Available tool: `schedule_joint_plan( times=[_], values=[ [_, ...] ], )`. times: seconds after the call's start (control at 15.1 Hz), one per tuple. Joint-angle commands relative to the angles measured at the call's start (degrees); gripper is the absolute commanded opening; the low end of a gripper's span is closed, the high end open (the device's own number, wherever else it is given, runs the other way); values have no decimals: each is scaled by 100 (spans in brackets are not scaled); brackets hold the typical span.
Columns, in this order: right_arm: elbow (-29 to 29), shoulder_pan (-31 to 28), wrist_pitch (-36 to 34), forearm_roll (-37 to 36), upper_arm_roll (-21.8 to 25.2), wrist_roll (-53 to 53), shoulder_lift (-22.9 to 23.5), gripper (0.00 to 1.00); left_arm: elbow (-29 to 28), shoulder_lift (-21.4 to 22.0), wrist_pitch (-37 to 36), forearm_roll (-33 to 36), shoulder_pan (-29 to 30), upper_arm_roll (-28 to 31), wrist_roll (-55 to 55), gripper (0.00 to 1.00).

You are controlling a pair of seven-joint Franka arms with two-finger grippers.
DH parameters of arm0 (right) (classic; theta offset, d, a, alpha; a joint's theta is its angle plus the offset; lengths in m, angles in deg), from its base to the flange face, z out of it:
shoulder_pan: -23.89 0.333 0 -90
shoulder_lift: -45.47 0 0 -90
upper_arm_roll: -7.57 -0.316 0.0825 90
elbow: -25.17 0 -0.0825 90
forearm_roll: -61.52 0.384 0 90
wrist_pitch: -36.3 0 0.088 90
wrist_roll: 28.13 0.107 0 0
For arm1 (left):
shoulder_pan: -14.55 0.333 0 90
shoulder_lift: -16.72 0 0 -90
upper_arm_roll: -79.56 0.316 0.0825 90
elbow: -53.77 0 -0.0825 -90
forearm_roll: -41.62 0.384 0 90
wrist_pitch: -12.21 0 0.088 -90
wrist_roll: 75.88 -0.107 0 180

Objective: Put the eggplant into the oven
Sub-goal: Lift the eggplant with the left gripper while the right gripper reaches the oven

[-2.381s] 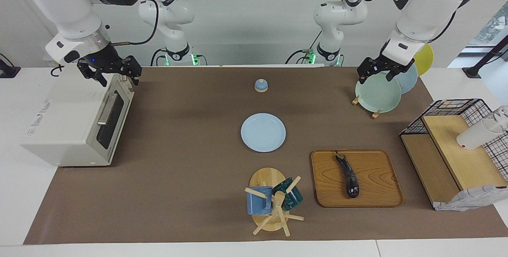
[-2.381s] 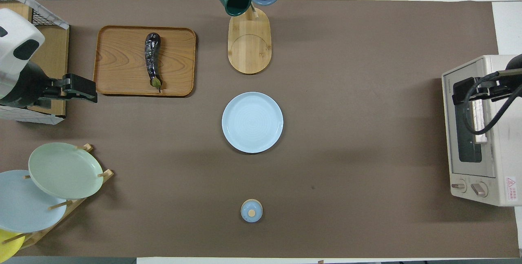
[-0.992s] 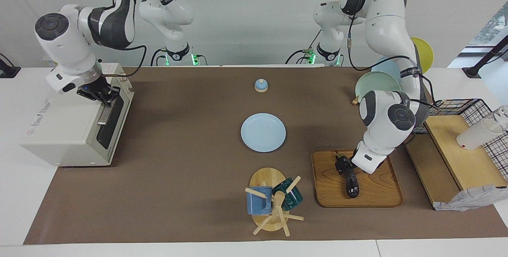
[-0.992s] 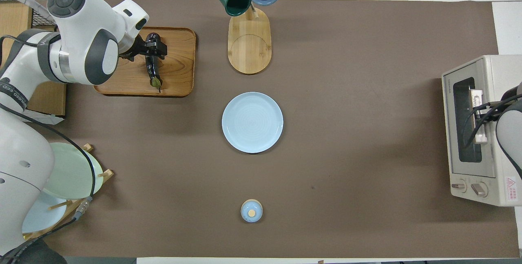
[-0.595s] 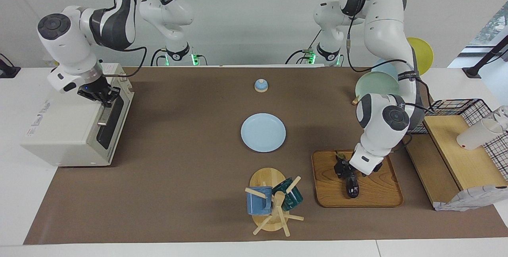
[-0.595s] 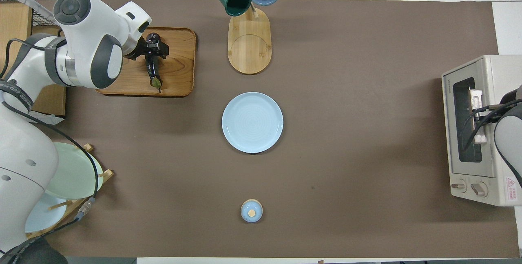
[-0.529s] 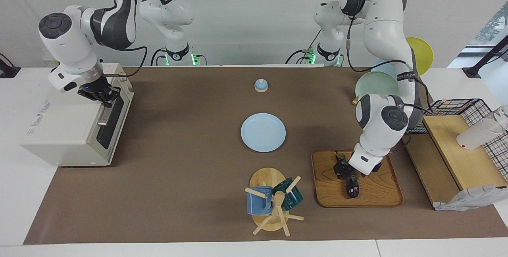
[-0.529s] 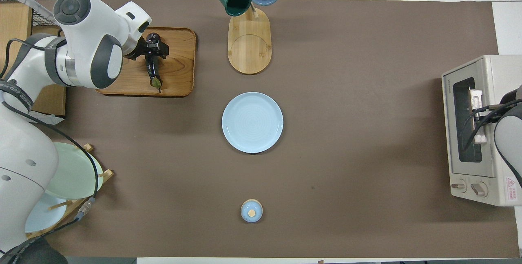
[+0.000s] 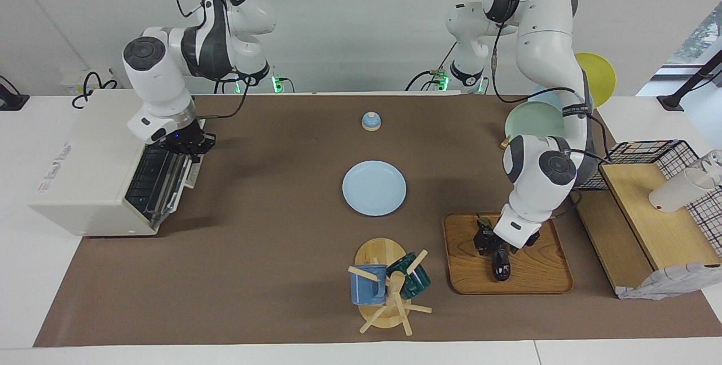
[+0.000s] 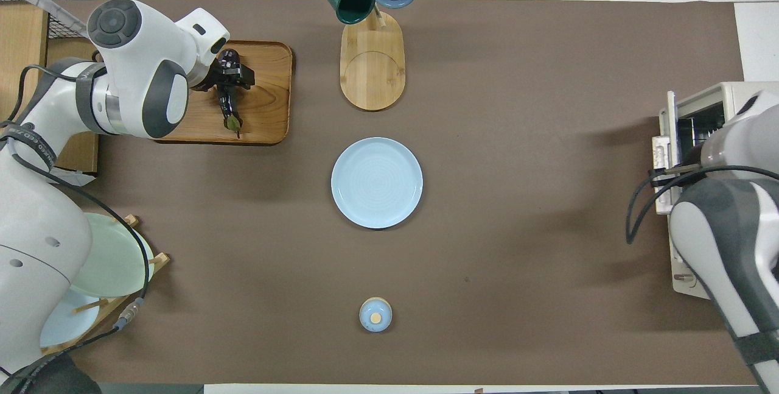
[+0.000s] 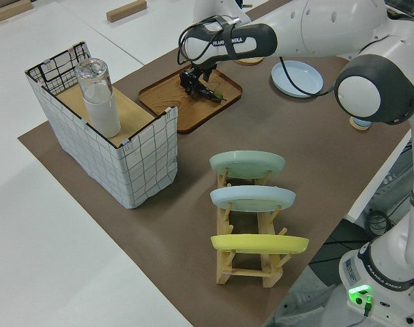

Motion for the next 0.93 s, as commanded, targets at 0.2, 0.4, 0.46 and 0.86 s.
schedule_joint_plan(
  times=[0.2, 0.4, 0.46, 0.86],
  values=[
    [441, -130, 1328, -57, 91, -98, 500, 0, -86, 105, -73, 89, 19, 5, -66, 48],
    [502, -165, 1548, -57, 91, -81, 754, 0, 55, 105, -319, 80, -25, 5, -49, 19],
    [520, -191, 1783, -57, 91, -80, 929, 0, 117, 105, -416, 80, -34, 5, -49, 9],
    [511, 133, 2066, 400, 82, 367, 1265, 0, 135, 832, -1389, -437, -52, -3, 30, 0]
  ],
)
